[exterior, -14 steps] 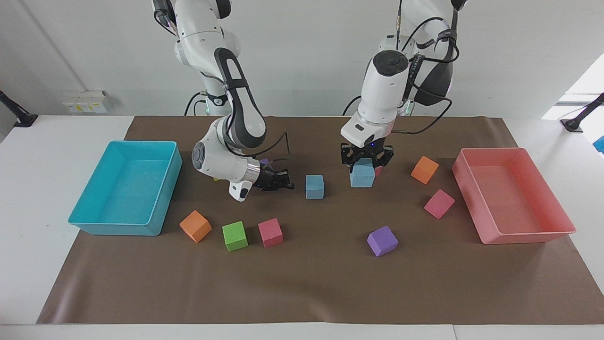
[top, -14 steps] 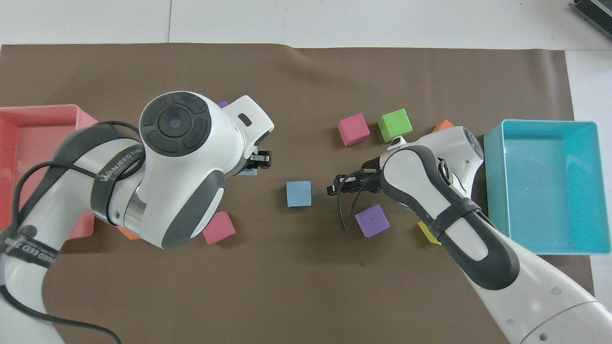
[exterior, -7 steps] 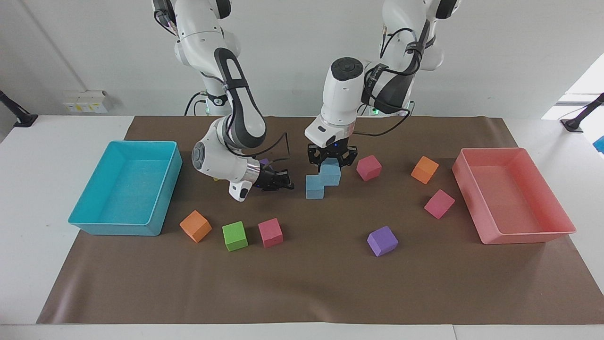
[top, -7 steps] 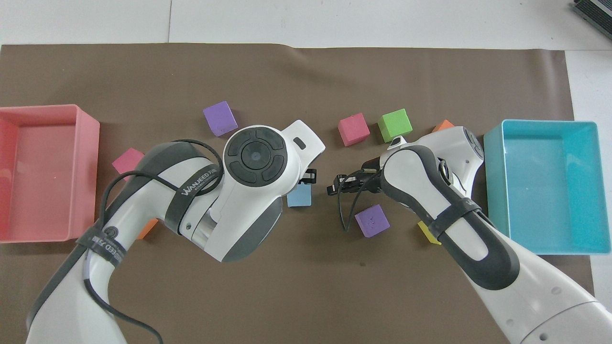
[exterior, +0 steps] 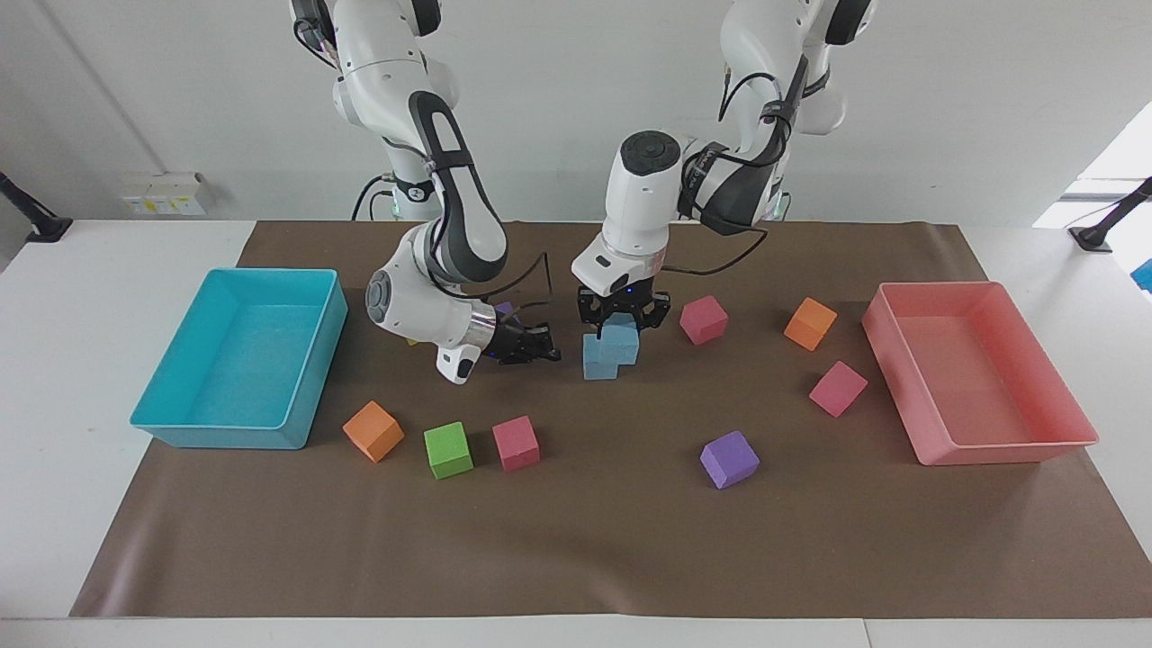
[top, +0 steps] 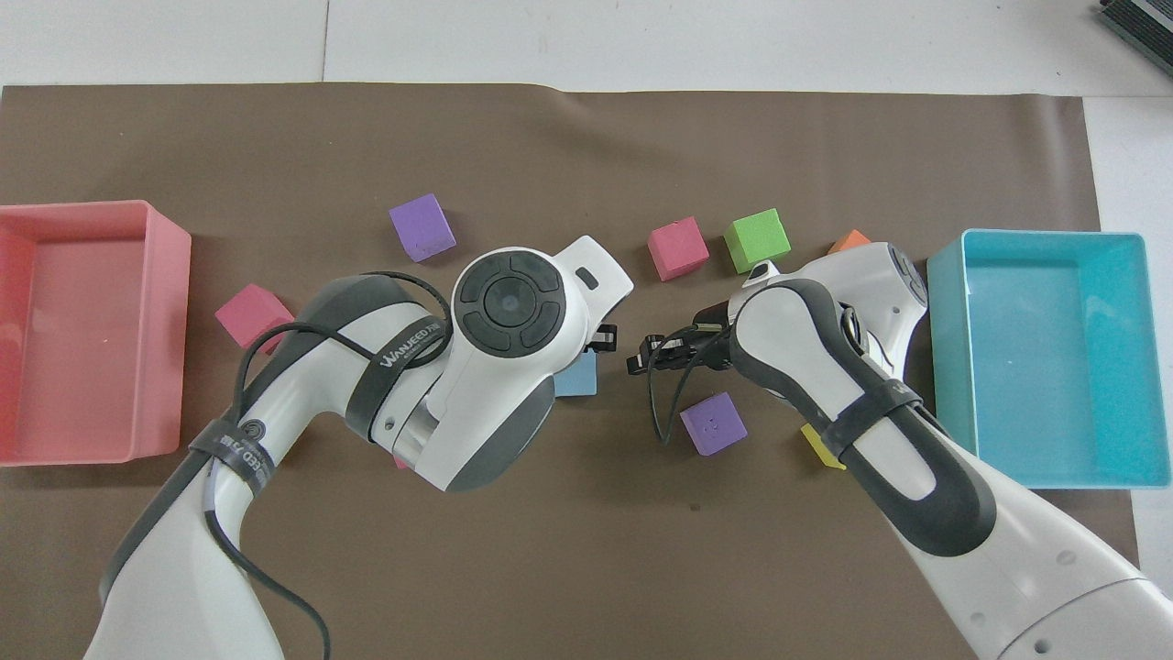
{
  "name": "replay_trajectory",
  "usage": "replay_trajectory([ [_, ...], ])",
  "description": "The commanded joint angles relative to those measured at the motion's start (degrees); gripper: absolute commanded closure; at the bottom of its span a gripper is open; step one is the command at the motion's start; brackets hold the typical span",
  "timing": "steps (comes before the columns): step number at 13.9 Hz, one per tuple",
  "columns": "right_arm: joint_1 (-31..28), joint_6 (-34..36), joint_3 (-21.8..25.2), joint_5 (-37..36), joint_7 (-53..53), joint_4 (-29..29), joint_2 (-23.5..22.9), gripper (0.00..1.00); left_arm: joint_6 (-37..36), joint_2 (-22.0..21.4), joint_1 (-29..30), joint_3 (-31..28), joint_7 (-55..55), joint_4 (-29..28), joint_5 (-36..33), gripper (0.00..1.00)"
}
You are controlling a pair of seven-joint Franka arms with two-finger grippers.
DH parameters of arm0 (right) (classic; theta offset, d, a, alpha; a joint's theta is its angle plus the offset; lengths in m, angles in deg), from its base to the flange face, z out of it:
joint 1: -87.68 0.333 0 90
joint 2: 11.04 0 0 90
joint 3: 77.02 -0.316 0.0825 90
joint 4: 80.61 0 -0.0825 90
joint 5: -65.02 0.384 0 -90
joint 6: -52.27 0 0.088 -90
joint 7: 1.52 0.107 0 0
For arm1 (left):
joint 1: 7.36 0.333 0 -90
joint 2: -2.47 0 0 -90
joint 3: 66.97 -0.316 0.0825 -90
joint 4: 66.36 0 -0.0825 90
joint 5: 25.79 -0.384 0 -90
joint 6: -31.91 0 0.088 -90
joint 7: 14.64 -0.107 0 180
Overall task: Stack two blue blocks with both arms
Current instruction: 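Carry the blue cube with the left gripper over the center blue cube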
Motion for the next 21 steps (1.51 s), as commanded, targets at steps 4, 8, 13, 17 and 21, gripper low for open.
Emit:
replay_trajectory([
  [4, -0.19, -1.28, -0.22, 2.28, -2.15, 0.73, 0.2, 1.0, 1.96, -0.53, -1.43, -0.81, 0.73, -3.26, 0.63, 0.96],
  [8, -0.1, -1.28, -0.22, 2.28, -2.15, 0.73, 0.2, 1.0, 4.85, -2.2, -1.69, -0.37, 3.37, -7.03, 3.0, 1.0],
  [13, -0.1, -1.28, -0.22, 2.28, -2.15, 0.73, 0.2, 1.0, 5.83, -2.2, -2.13, -0.37, 2.49, -7.21, 3.0, 1.0],
  [17, -0.1, -1.28, -0.22, 2.28, -2.15, 0.73, 0.2, 1.0, 5.83, -2.55, -2.4, -0.37, 2.31, -7.65, 3.0, 1.0],
  [21, -0.1, -1.28, -0.22, 2.28, -2.15, 0.73, 0.2, 1.0, 5.48, -2.02, -3.27, -0.55, 2.66, -7.74, 3.0, 1.0],
])
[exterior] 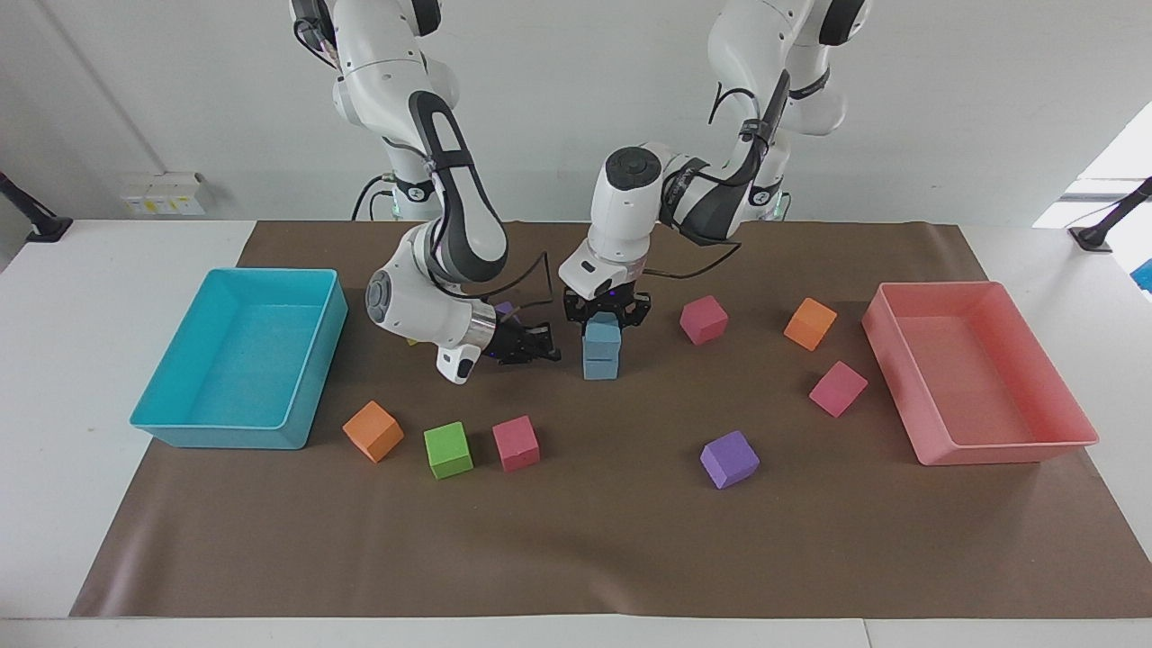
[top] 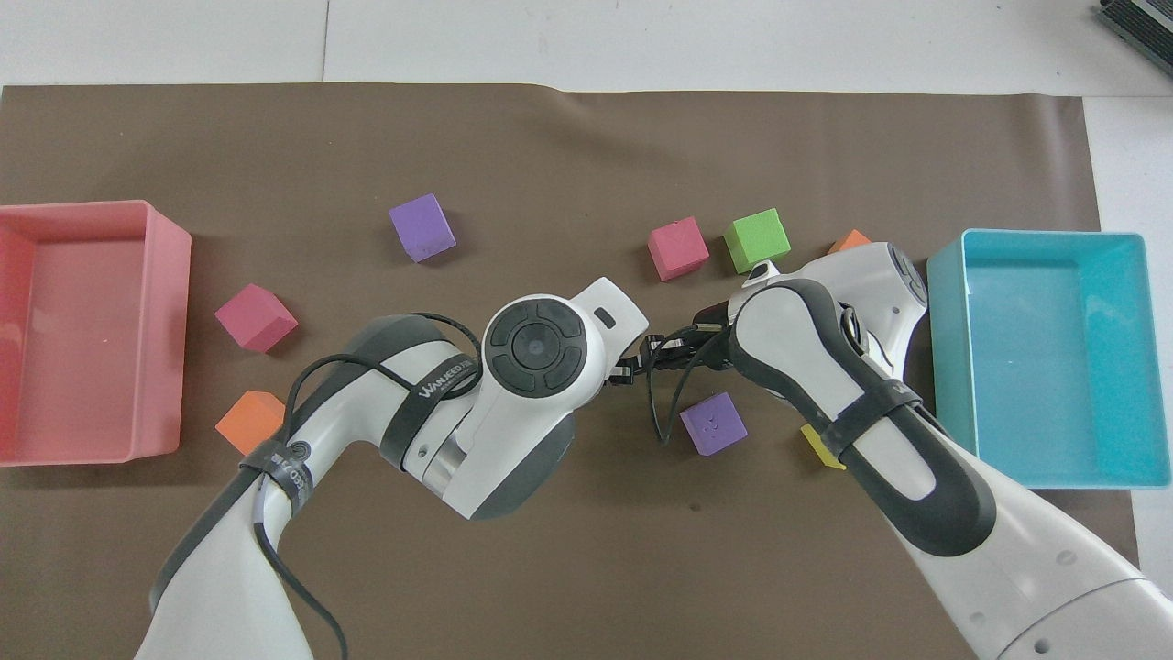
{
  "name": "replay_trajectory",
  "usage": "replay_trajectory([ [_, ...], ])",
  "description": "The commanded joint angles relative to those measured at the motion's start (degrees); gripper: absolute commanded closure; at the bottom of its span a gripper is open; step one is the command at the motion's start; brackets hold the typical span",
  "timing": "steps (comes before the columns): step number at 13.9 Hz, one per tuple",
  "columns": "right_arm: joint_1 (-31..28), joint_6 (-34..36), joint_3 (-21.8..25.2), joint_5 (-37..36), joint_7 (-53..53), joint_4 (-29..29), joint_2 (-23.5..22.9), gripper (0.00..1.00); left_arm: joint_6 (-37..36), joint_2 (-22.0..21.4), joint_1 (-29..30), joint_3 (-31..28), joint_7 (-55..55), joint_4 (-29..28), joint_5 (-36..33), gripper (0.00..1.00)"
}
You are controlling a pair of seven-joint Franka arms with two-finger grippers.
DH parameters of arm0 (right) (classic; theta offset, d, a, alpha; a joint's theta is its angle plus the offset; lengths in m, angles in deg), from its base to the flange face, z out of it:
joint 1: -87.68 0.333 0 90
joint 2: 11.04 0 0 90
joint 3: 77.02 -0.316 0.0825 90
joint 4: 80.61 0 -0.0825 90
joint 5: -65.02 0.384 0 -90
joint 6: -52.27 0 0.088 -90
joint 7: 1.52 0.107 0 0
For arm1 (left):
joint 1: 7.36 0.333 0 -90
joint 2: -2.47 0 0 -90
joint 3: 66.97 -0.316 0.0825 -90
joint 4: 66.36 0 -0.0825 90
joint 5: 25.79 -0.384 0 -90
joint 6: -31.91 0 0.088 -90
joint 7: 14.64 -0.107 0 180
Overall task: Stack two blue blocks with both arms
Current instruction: 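Lower the held blue cube onto the center blue cube with the left gripper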
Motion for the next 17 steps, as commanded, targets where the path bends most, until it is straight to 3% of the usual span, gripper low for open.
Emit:
replay_trajectory([
  [1, -0.11, -1.28, -0.22, 2.28, -2.06, 0.74, 0.21, 1.0, 0.97, -1.62, -1.53, -1.31, 0.32, -2.12, 0.75, 1.0],
  [15, -0.11, -1.28, -0.22, 2.28, -2.06, 0.74, 0.21, 1.0, -0.96, -1.97, -1.7, -1.49, 0.67, -2.2, 0.13, 1.0],
  [17, -0.11, -1.28, -0.22, 2.28, -2.06, 0.74, 0.21, 1.0, -0.96, -1.97, -1.61, -1.49, 0.67, -2.2, 0.13, 0.93],
])
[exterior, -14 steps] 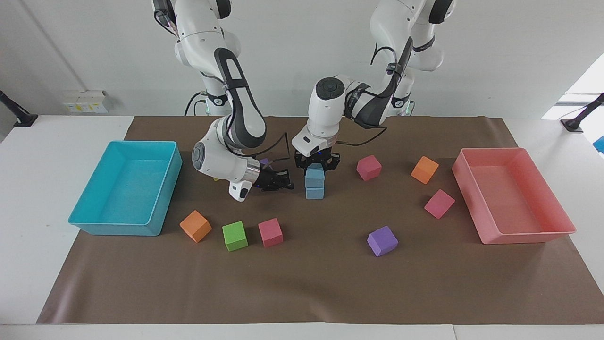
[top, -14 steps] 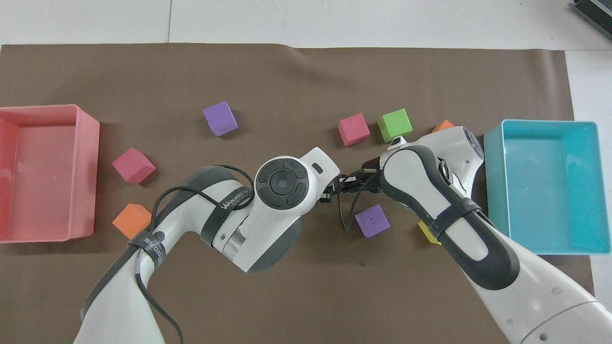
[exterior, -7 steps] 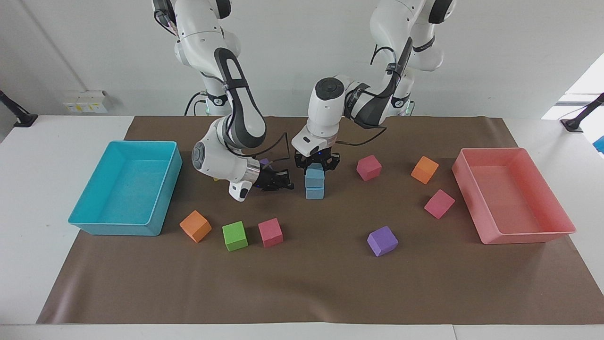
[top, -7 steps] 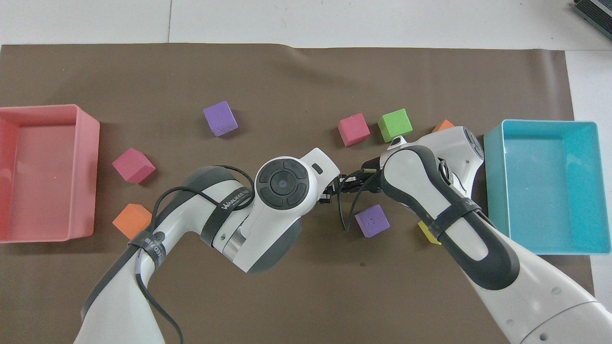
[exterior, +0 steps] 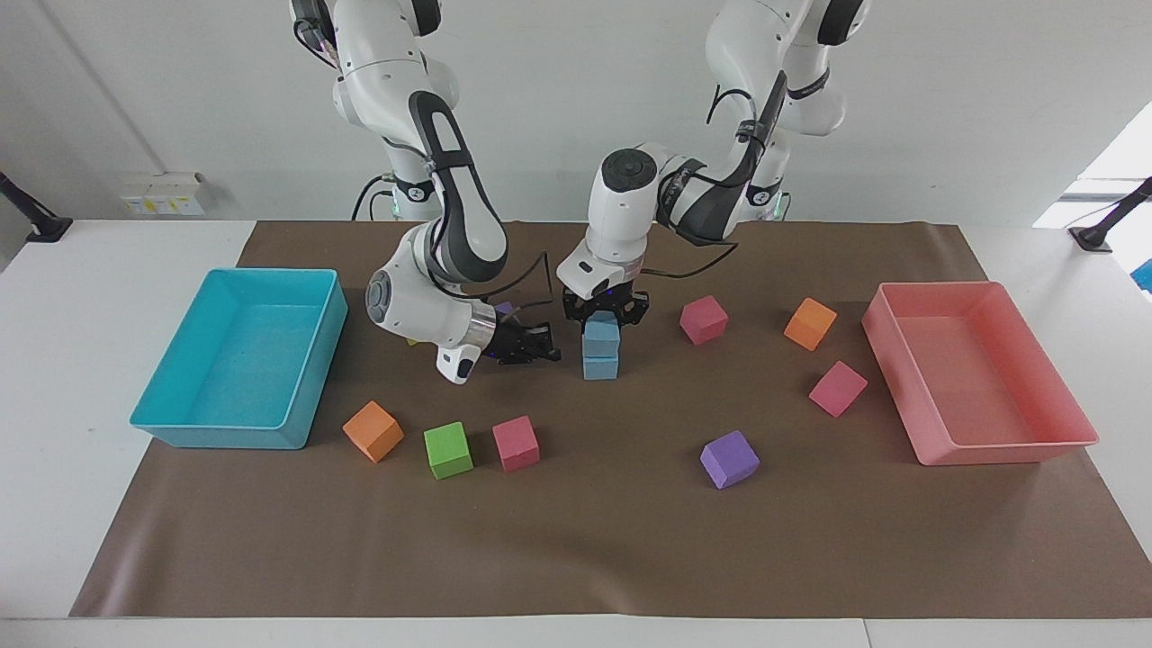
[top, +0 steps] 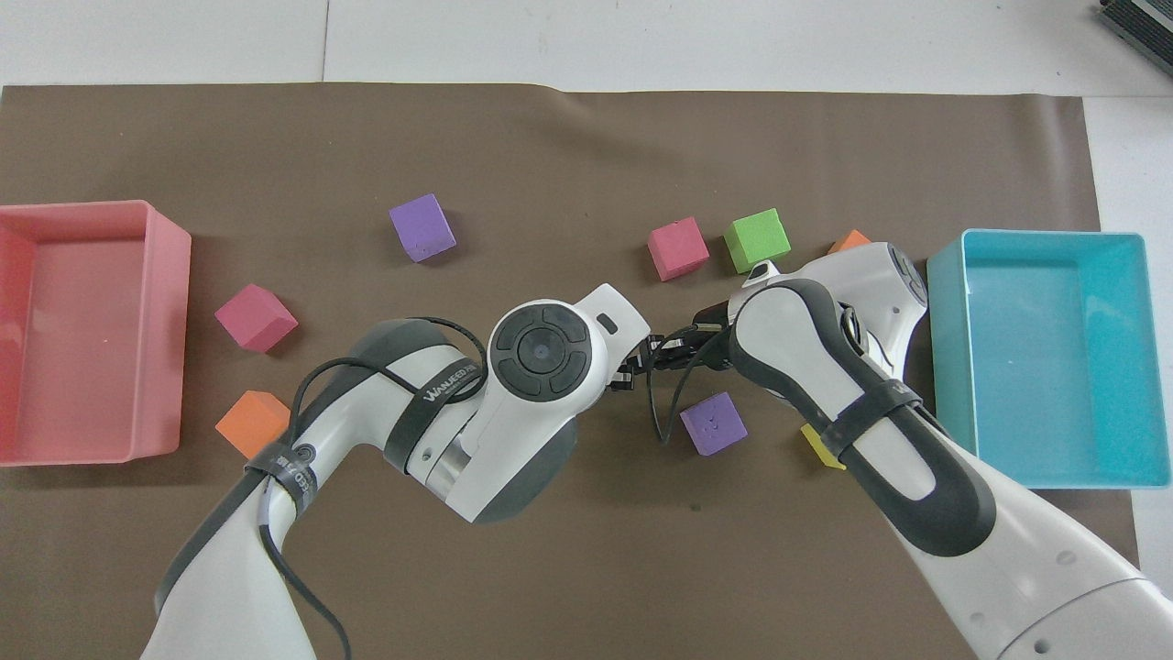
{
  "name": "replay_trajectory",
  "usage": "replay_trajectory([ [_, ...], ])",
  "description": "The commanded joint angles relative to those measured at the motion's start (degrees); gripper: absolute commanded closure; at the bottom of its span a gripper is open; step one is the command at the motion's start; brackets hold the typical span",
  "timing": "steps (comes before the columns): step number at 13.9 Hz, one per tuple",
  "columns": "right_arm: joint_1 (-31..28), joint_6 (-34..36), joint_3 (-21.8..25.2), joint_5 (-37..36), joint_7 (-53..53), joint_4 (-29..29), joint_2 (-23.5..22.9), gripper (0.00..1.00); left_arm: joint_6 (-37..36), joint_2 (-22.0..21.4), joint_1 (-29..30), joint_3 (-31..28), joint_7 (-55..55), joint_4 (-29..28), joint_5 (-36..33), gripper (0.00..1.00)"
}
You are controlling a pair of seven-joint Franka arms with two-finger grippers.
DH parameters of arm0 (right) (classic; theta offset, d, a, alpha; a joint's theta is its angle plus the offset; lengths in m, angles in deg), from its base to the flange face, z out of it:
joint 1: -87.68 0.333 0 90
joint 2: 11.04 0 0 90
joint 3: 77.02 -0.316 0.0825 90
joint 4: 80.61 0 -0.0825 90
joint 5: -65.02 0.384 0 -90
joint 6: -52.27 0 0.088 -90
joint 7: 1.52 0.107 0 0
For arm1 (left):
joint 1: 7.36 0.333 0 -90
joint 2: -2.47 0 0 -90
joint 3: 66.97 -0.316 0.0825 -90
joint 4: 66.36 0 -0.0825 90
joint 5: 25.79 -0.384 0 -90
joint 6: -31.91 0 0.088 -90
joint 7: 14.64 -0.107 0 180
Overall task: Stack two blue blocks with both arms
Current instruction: 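Lower the held blue cube onto the center blue cube with the left gripper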
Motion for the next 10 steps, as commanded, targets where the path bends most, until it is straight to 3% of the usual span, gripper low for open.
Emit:
replay_trajectory([
  [1, -0.11, -1.28, -0.22, 2.28, -2.06, 0.74, 0.2, 1.0, -0.57, -1.96, -1.24, -1.3, 0.61, -1.86, 0.11, 0.88],
  [6, -0.11, -1.28, -0.22, 2.28, -2.06, 0.74, 0.2, 1.0, -0.4, -1.87, -1.15, -1.3, 0.61, -1.86, 0.11, 0.76],
  [8, -0.11, -1.36, -0.22, 2.28, -1.97, 0.74, 0.2, 1.0, -0.31, -1.87, -0.98, -1.3, 0.61, -1.86, 0.11, 0.64],
  [10, -0.11, -1.36, -0.22, 2.28, -1.97, 0.74, 0.2, 1.0, -0.31, -1.87, -0.97, -1.3, 0.61, -1.86, 0.11, 0.44],
])
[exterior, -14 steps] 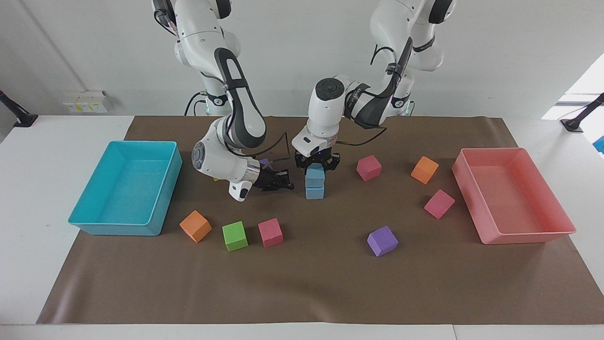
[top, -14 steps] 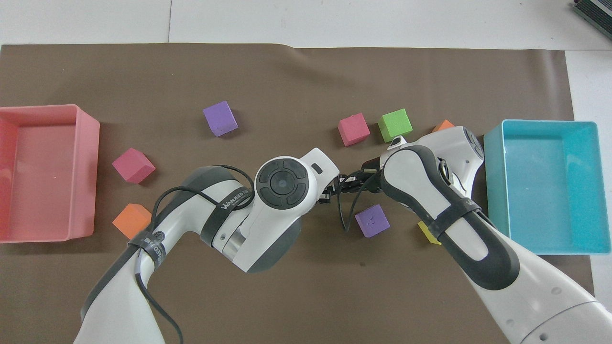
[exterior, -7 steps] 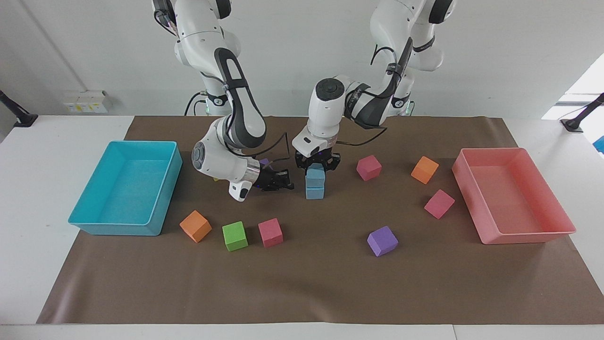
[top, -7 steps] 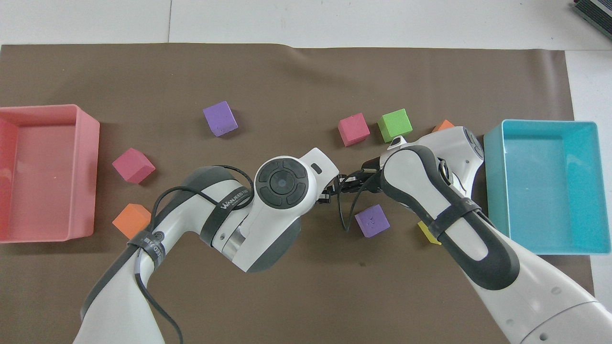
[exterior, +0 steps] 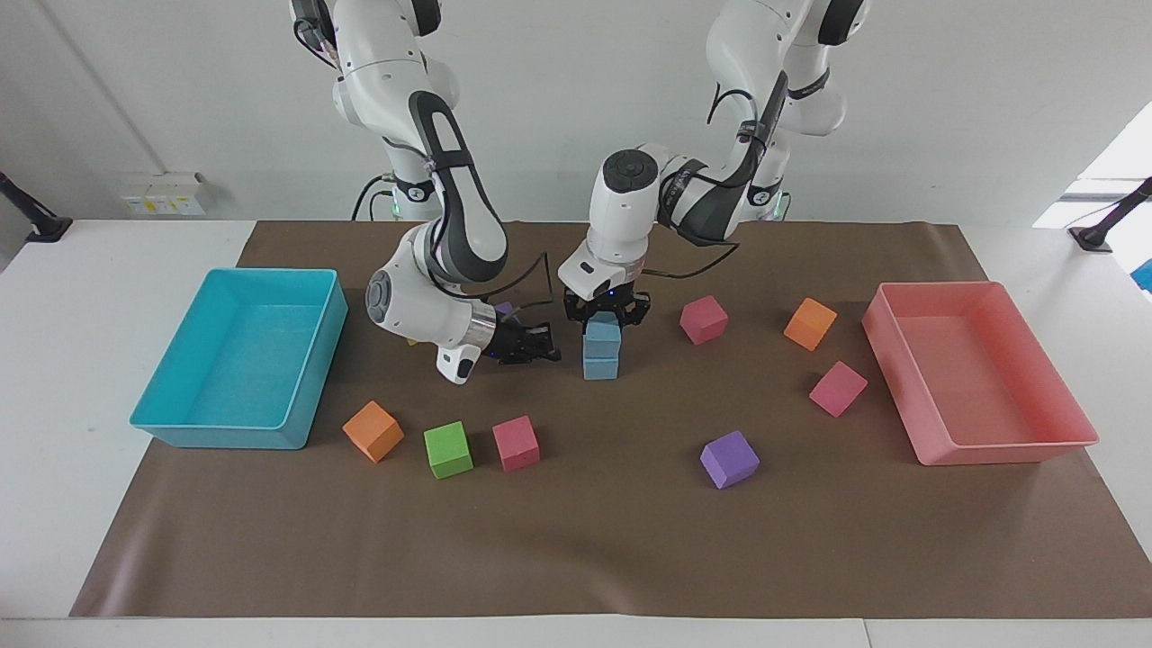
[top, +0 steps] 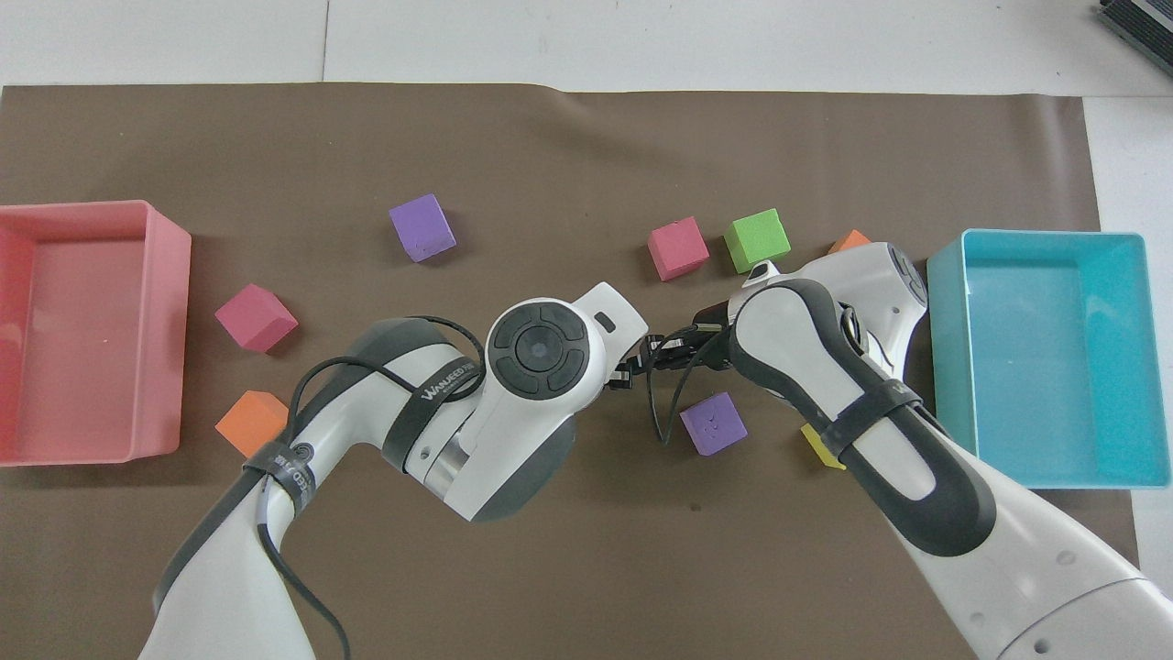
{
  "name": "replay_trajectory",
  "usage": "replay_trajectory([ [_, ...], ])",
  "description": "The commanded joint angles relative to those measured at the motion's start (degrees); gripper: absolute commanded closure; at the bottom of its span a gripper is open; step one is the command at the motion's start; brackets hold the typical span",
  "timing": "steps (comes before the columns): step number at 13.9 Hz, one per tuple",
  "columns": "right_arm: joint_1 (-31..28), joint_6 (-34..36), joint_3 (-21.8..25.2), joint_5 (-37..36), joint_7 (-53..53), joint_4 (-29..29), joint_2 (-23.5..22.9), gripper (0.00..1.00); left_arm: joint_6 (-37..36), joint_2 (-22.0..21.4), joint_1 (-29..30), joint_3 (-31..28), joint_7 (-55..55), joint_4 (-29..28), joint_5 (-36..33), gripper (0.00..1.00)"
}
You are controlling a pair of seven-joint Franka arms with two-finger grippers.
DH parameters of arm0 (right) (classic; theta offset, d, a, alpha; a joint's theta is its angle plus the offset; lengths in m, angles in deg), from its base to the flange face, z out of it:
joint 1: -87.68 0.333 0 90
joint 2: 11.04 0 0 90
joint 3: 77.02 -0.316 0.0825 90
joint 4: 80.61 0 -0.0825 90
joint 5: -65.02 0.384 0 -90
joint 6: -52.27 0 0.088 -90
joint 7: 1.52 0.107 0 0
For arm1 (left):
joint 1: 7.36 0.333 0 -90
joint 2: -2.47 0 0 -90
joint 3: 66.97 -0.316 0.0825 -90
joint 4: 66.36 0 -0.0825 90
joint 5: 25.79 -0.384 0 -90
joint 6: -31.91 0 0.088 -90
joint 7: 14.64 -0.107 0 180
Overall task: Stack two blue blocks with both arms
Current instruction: 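Lower the held blue cube onto the center blue cube with the left gripper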
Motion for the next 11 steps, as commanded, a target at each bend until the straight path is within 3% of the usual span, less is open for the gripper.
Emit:
replay_trajectory([
  [1, -0.11, -1.36, -0.22, 2.28, -2.06, 0.74, 0.2, 1.0, -0.28, -1.87, -0.89, -1.07, 0.6, -1.86, 0.11, 0.35],
  [2, -0.11, -1.36, -0.22, 2.28, -2.06, 0.74, 0.2, 1.0, -0.02, -1.87, -0.89, -1.07, 0.6, -1.86, 0.11, 0.22],
  [4, -0.11, -1.36, -0.22, 2.28, -1.97, 0.74, 0.2, 1.0, -0.02, -1.87, -0.8, -0.98, 0.6, -1.86, 0.11, 0.12],
  [11, -0.11, -1.36, -0.22, 2.28, -1.97, 0.74, 0.2, 1.0, 0.59, -1.7, -0.62, -0.98, 0.69, -1.68, 0.2, 0.08],
])
